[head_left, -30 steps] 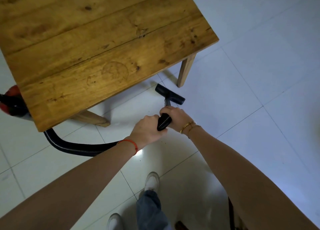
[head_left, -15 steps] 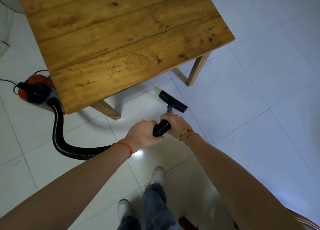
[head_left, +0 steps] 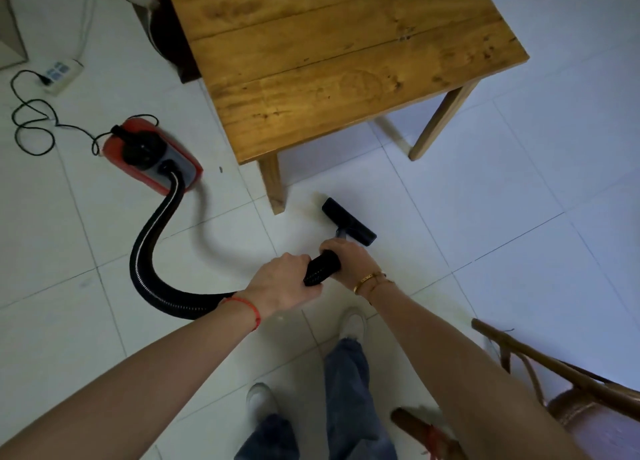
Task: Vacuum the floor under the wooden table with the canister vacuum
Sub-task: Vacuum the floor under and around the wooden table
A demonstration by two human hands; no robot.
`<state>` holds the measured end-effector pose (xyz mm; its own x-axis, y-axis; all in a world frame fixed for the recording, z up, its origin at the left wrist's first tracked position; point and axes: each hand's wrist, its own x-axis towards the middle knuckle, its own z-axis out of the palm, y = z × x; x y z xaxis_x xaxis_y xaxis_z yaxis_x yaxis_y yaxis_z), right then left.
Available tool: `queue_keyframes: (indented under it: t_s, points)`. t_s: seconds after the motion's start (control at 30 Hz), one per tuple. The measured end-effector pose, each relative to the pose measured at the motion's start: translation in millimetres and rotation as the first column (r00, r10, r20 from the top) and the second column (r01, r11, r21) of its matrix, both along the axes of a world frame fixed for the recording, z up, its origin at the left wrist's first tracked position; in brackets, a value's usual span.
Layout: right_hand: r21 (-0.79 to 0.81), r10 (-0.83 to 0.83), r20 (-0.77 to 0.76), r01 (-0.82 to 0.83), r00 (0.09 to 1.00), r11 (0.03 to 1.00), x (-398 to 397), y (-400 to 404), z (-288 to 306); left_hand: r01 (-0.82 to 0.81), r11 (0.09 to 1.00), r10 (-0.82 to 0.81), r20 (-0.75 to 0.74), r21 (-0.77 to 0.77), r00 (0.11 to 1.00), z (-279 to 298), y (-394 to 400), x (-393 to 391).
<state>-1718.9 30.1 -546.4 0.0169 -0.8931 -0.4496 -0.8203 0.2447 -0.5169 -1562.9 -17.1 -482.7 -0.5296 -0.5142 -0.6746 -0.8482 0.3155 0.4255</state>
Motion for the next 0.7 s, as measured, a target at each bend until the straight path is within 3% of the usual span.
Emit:
queue_keyframes:
  t_s: [0.4,0.7]
  points:
    - [0.005,0.05,0.024,-0.05,0.998,0.999,155,13,0,-0.035,0.999,0.036,0.023,-0.036,0.999,8,24,155]
    - [-0.006,0.03,-0.011,-0.03,0.999,1.0,175,4,-6,-0.026,0.997,0.026,-0.005,-0.076,1.0,7,17,175]
